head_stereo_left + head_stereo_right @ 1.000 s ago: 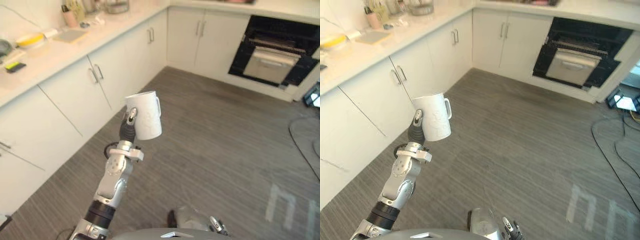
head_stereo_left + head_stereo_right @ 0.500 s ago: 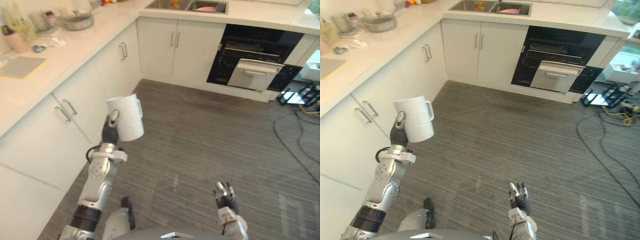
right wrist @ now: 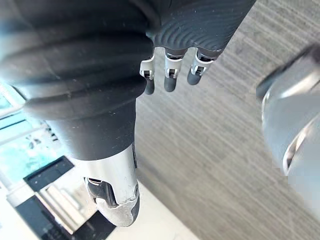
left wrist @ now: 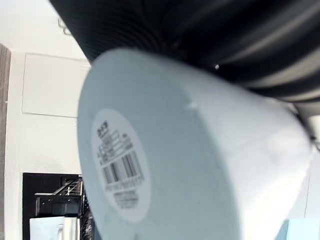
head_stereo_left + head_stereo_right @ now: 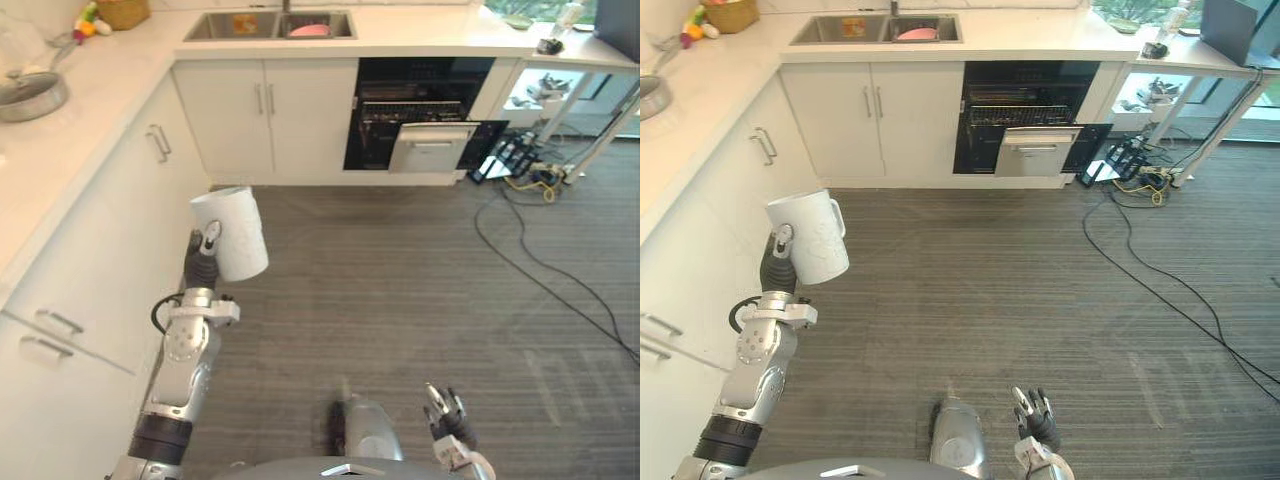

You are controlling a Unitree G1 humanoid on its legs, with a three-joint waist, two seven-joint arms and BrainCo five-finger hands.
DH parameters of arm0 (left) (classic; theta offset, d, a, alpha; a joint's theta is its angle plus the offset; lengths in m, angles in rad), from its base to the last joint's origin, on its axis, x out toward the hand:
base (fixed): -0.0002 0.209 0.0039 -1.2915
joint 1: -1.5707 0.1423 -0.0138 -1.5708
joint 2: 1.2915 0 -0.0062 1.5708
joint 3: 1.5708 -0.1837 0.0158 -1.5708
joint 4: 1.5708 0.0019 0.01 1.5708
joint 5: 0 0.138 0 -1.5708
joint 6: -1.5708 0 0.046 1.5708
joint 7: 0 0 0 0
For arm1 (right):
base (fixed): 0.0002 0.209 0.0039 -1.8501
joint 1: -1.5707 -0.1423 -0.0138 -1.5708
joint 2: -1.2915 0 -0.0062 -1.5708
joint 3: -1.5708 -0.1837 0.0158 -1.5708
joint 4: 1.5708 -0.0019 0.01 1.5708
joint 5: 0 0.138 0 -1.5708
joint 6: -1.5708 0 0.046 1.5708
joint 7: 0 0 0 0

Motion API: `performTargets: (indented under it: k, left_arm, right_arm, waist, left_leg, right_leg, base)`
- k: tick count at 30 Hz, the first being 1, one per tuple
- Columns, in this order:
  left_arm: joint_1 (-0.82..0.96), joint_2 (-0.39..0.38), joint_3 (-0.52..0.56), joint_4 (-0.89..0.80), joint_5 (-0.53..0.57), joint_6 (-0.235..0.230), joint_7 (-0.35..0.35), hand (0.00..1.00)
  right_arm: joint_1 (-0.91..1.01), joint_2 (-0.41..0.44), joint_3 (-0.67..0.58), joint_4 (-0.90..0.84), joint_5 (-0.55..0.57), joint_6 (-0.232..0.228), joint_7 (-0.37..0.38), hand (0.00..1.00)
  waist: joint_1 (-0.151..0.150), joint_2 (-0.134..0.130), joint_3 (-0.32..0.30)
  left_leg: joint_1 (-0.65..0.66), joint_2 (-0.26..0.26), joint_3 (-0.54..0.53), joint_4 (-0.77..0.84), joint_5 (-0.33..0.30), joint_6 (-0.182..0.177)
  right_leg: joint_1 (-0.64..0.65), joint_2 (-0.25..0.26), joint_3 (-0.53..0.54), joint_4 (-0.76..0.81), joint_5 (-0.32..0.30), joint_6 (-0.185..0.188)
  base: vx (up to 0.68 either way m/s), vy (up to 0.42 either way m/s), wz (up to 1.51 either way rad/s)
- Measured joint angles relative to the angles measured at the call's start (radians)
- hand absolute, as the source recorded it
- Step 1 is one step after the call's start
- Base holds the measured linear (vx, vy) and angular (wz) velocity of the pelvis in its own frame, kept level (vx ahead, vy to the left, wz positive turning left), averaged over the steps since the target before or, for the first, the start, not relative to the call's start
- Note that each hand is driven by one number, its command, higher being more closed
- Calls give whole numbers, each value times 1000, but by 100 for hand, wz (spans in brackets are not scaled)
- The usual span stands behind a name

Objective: Walk over to the sink, pick up the cup, carry it to the dishwasher, place the cup inside the dishwasher, then close the dishwasher door

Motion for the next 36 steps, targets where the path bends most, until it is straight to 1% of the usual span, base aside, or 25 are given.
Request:
performTargets:
  k: [1, 3, 7, 9, 10, 11, 12, 13, 14, 15, 16, 17, 18, 20, 22, 23, 24, 25, 26, 27, 31, 33, 34, 35, 36]
  left_arm:
    - [1, -15, -3, 20, 2, -1, -6, 100]
    - [-8, -20, -25, 25, 1, -4, -23, 100]
    - [-47, -26, -72, 56, 0, -12, -52, 100]
    - [-27, -31, -77, 67, 0, -12, -52, 100]
    - [-3, -34, -85, 65, 0, -12, -51, 100]
    - [16, -42, -97, 56, -1, -12, -49, 100]
    - [20, -47, -108, 51, -1, -12, -46, 100]
    - [33, -60, -112, 37, -1, -13, -45, 100]
    - [36, -60, -112, 35, -1, -13, -46, 100]
    - [35, -57, -111, 35, -2, -13, -47, 100]
    - [35, -55, -111, 31, -7, -14, -56, 100]
    - [35, -56, -116, 25, -11, -14, -66, 100]
    - [35, -54, -123, 20, -12, -14, -67, 100]
    - [45, -52, -143, 5, -12, -13, -66, 100]
    - [50, -49, -138, 5, -24, -13, -67, 100]
    - [51, -50, -137, 6, -31, -13, -69, 100]
    - [52, -49, -129, 12, -32, -13, -76, 100]
    - [57, -44, -113, 12, -36, -14, -88, 100]
    - [62, -40, -101, 11, -43, -16, -94, 100]
    - [64, -24, -76, 11, -53, -17, -97, 100]
    - [45, -21, -54, 2, -61, -18, -112, 100]
    - [25, -23, -75, 3, -61, -18, -127, 100]
    - [15, -22, -89, 8, -59, -20, -133, 100]
    - [18, -16, -100, 18, -59, -23, -132, 100]
    - [23, -15, -102, 25, -59, -26, -131, 100]
  right_arm:
    - [5, -7, -2, 5, -1, 0, 0, 0]
    - [14, -22, -3, 1, -1, -5, 8, 0]
    - [-13, 16, -1, -7, 1, -28, 17, 0]
    - [-23, 22, 6, -13, -1, -29, 17, 0]
    - [-19, 20, 16, -14, -8, -30, 17, 0]
    - [-8, 9, 28, -22, -27, -29, 18, 0]
    - [-3, 3, 31, -36, -36, -29, 17, 0]
    - [11, -13, 40, -54, -37, -29, 18, 0]
    - [6, -23, 38, -52, -36, -29, 17, 0]
    - [-3, -30, 37, -52, -35, -31, 17, 0]
    - [-19, -44, 36, -52, -33, -34, 19, 0]
    - [-31, -54, 32, -51, -33, -35, 19, 0]
    - [-34, -58, 25, -50, -33, -35, 19, 0]
    - [-38, -83, 19, -40, -24, -35, 18, 0]
    - [-49, -97, 19, -31, -12, -37, 19, 0]
    - [-54, -118, 18, -24, -1, -38, 20, 0]
    - [-64, -121, 17, -4, 6, -39, 20, 0]
    - [-65, -112, 19, 3, 6, -38, 25, 0]
    - [-63, -105, 21, 3, 6, -38, 36, 0]
    - [-64, -82, 24, 0, 4, -38, 43, 0]
    - [-56, -79, 18, 7, 4, -39, 35, 0]
    - [-55, -72, -5, 7, 5, -42, 32, 0]
    - [-56, -66, -4, 6, 4, -51, 30, 0]
    - [-51, -46, -3, 6, 3, -51, 29, 0]
    - [-47, -40, -1, 6, 2, -53, 30, 0]
  waist:
    - [0, 34, 4]
    - [9, 101, 0]
    - [16, 88, 0]
    - [17, 81, -3]
    - [22, 78, -2]
    - [31, 91, -3]
    - [38, 98, -1]
    - [48, 117, -3]
    - [57, 117, -4]
    - [57, 113, -4]
    - [56, 104, -8]
    - [52, 96, -3]
    - [49, 93, -1]
    - [46, 86, 2]
    - [46, 89, 2]
    - [50, 104, -1]
    - [52, 102, 0]
    - [54, 103, -3]
    - [54, 95, -2]
    - [51, 75, -10]
    - [36, 72, -21]
    - [33, 80, -22]
    - [28, 93, -15]
    - [16, 91, -2]
    - [14, 91, -2]
  left_leg:
    - [5, 10, -24, -6, -7, -3]
    - [-5, 41, -82, -21, -10, 1]
    - [36, 53, -97, -23, -16, -1]
    - [32, 52, -93, 58, -33, -9]
    - [-1, 61, -89, 190, -33, -11]
    - [-71, 101, -87, 381, -21, -33]
    - [-119, 133, -88, 486, -5, -53]
    - [-201, 199, -83, 665, 16, -65]
    - [-233, 229, -37, 696, -23, -30]
    - [-241, 230, -5, 663, -43, -10]
    - [-251, 214, 41, 533, -62, 15]
    - [-268, 177, 30, 366, -56, 16]
    - [-275, 160, 10, 289, -35, 10]
    - [-291, 124, -78, 47, 90, -18]
    - [-281, 130, -100, -52, 159, -47]
    - [-260, 147, -98, -91, 184, -62]
    - [-243, 142, -78, -72, 250, -68]
    - [-235, 128, -73, -27, 260, -58]
    - [-233, 117, -75, 6, 244, -36]
    - [-233, 79, -77, 65, 178, -19]
    - [-224, -11, -72, 95, 122, 51]
    - [-198, -47, -72, 91, 94, 79]
    - [-171, -48, -72, 89, 68, 102]
    - [-128, -49, -74, 83, 60, 114]
    - [-102, -49, -74, 68, 57, 119]
  right_leg:
    - [4, 10, -12, 12, -13, 12]
    - [0, 56, -33, 6, -47, -12]
    - [4, 47, -48, 119, -149, -10]
    - [9, 35, -43, 165, -216, 3]
    - [37, 26, -41, 159, -229, 6]
    - [73, 34, -43, 137, -235, 10]
    - [93, 44, -43, 122, -236, 10]
    - [126, 62, -43, 94, -238, 5]
    - [153, 62, -36, 76, -240, 6]
    - [162, 53, -35, 70, -240, 7]
    - [165, 27, -25, 64, -242, 12]
    - [175, -1, -18, 54, -241, 29]
    - [181, -15, -15, 49, -241, 37]
    - [201, -58, 14, 24, -237, 75]
    - [213, -74, 54, 9, -234, 125]
    - [214, -76, 84, 9, -237, 163]
    - [222, -84, 117, 2, -236, 186]
    - [245, -96, 142, -29, -218, 208]
    - [257, -109, 148, -50, -202, 220]
    - [278, -148, 139, -93, -167, 230]
    - [275, -238, 68, -128, -52, 205]
    - [233, -284, 50, -22, -21, 141]
    - [162, -298, 70, 166, -27, 50]
    - [89, -276, 106, 411, -107, 45]
    - [63, -254, 107, 499, -136, 41]
  base:
    - [371, -99, 7]
    - [331, -76, -9]
    - [253, -71, 16]
    - [160, -40, 2]
    - [150, -32, 1]
    - [147, -19, 2]
    - [152, 46, 0]
    - [162, 109, -16]
    - [161, 124, -22]
    - [158, 105, -26]
    - [177, 114, -15]
    - [189, 135, -7]
    - [226, 219, 7]
    - [201, 237, -8]
    - [213, 265, -55]
    - [228, 322, -91]
    - [262, 386, -101]
    - [280, 410, -89]
    - [344, 494, -92]
    - [263, 389, -75]
    - [246, 337, -44]
    - [179, 339, -4]
    - [143, 265, 14]
    - [138, 227, 14]
    - [145, 170, 8]
